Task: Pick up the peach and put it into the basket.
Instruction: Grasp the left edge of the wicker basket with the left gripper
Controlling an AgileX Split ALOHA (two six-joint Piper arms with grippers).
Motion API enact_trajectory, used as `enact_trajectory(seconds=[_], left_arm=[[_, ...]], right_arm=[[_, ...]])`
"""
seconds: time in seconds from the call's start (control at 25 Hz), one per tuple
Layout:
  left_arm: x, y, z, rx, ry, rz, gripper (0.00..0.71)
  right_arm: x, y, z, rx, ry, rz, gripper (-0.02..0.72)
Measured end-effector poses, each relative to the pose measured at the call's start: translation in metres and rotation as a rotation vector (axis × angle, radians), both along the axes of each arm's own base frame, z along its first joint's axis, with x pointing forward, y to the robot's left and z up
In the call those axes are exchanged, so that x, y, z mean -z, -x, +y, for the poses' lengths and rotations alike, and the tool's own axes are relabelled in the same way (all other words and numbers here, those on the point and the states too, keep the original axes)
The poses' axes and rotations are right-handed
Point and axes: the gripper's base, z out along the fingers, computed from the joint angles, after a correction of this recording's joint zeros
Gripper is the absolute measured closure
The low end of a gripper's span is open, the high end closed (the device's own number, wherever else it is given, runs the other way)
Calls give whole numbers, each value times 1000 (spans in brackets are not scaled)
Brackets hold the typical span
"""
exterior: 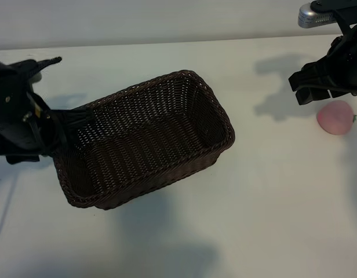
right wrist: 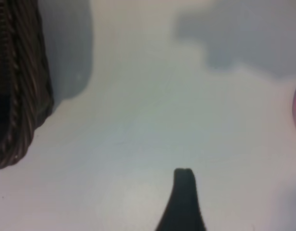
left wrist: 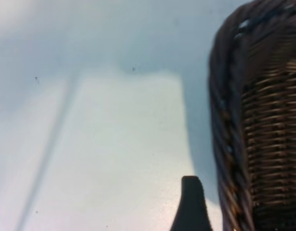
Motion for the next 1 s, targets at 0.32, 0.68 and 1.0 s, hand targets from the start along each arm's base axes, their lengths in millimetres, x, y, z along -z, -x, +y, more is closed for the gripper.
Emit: enact_trajectory(seconds=[0.32, 0.68, 1.0], left_arm=[[27, -11, -4, -24, 31, 46, 156], [56, -17, -11, -7, 48, 125, 156], [62, -20, -12, -4, 53, 119, 156]], right_arm=[[0, 0, 0, 0, -1, 2, 120], [0, 1, 0, -1, 0, 10, 120], [0, 1, 0, -3, 1, 12, 120]])
